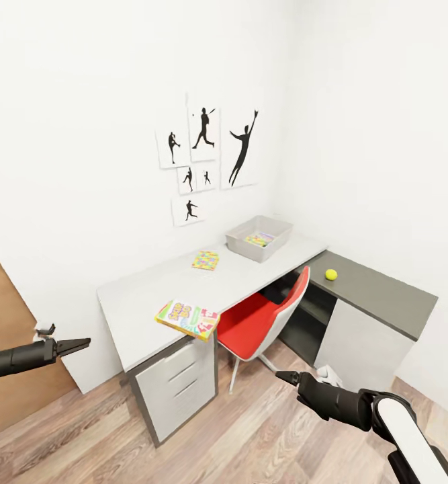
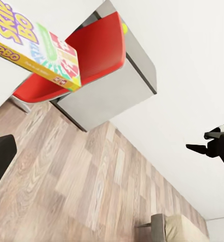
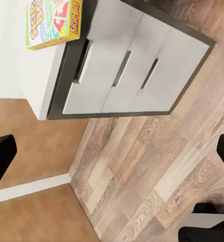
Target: Put all the toys in the child's room - the three board games (two on the bed and one on the table), the two jigsaw puzzles on the table, and the tennis ball on the table - inside the toy box on the table in the child's room.
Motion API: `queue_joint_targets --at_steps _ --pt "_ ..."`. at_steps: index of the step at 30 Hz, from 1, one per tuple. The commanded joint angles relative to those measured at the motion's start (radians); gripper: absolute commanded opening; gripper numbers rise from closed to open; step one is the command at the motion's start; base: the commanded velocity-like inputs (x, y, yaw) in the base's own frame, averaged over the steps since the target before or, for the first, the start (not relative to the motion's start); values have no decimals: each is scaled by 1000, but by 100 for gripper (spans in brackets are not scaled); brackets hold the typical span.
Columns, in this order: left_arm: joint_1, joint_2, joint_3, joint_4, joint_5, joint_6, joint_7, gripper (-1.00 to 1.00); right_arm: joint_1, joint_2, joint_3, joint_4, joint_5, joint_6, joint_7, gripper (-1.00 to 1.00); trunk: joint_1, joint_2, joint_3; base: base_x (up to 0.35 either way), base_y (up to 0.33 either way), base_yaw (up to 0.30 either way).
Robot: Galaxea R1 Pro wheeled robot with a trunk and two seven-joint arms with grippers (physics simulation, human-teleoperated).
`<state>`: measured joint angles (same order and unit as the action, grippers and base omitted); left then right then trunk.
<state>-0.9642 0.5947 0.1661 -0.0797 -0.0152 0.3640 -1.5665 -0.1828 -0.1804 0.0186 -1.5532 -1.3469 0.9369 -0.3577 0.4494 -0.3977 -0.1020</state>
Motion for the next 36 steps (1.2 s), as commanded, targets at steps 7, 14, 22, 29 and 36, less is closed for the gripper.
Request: queue_joint_targets --at_steps 7,14,22,29,36 --pt "-1 0 1 0 -2 8 -4 100 -1 -1 1 -1 -8 0 -10 100 1 -2 -2 0 0 -275" --pt "0 0 1 0 -2 7 -4 100 -1 -1 1 -1 -8 0 -10 100 1 -2 -2 0 0 -275" --pt "0 0 1 0 -2 7 -4 100 -1 -1 1 -1 -6 0 -10 100 1 -2 -2 0 0 -133" --pt "0 -2 1 0 -2 7 -4 100 -1 -1 1 -1 -6 0 -10 100 1 -2 -2 0 0 -4" --pt "-1 -3 0 0 -2 7 -4 100 -1 -1 2 -1 -5 -1 -10 100 1 -2 -2 0 0 0"
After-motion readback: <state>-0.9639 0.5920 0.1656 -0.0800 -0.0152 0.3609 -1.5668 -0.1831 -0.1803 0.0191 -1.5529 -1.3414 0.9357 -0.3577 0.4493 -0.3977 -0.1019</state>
